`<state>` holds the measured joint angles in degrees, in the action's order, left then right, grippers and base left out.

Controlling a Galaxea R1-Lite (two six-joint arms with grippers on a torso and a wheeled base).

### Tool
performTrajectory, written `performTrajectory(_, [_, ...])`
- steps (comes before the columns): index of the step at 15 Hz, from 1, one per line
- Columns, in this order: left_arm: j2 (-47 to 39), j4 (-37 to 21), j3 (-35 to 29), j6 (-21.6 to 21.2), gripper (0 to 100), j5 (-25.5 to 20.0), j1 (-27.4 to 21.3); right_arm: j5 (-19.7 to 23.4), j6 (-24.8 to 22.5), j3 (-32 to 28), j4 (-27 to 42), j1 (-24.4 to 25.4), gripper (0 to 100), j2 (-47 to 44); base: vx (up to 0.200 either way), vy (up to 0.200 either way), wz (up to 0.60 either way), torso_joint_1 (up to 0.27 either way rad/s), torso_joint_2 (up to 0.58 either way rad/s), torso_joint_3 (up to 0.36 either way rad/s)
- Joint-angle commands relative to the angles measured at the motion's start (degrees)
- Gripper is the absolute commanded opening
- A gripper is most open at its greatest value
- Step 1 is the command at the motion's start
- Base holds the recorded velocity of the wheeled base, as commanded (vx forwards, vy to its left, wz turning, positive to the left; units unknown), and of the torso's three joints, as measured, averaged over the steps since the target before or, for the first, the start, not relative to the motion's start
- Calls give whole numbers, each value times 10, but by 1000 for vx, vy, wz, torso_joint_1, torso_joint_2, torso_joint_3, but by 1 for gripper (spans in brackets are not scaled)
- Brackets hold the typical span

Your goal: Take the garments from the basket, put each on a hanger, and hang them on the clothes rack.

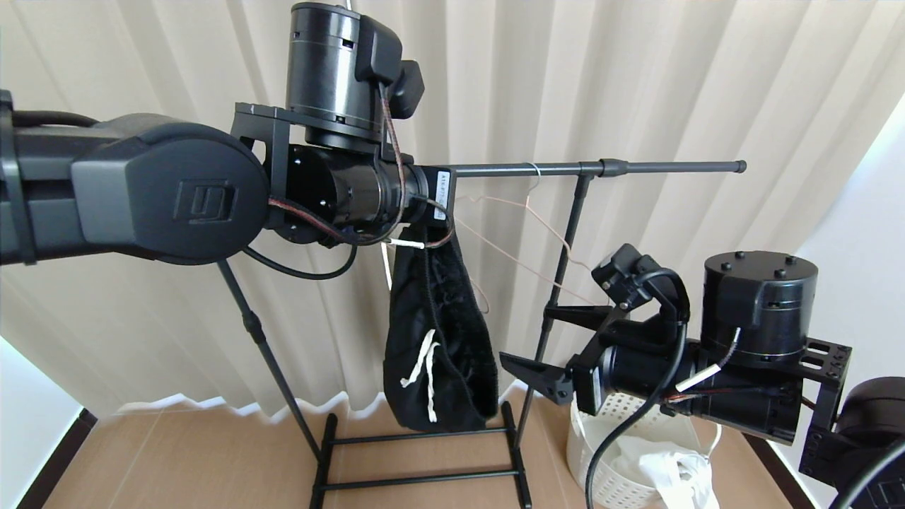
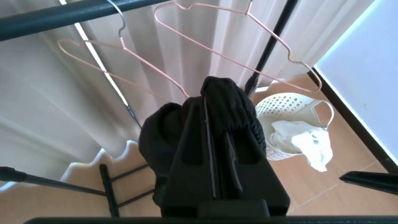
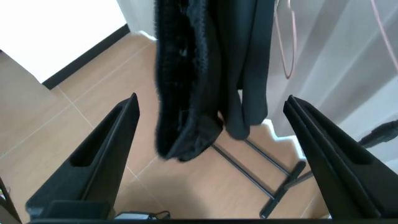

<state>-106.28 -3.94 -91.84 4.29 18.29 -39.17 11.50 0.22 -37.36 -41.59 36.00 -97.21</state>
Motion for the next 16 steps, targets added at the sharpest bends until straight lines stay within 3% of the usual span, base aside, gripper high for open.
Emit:
performTrajectory(1, [7,0,3,0,0,0,-7,0,0,-3,-2,1,100,-23,0,0,0,0,0,0])
performTrajectory(5, [14,0,8,0,0,2,-22,-21,0,-9,-2,-7,100,-42,0,0,0,0,0,0])
performTrajectory(16, [57,2,58,0,0,1,-40,-26,1,-13,-2,-19,100,-90,0,0,0,0,0,0])
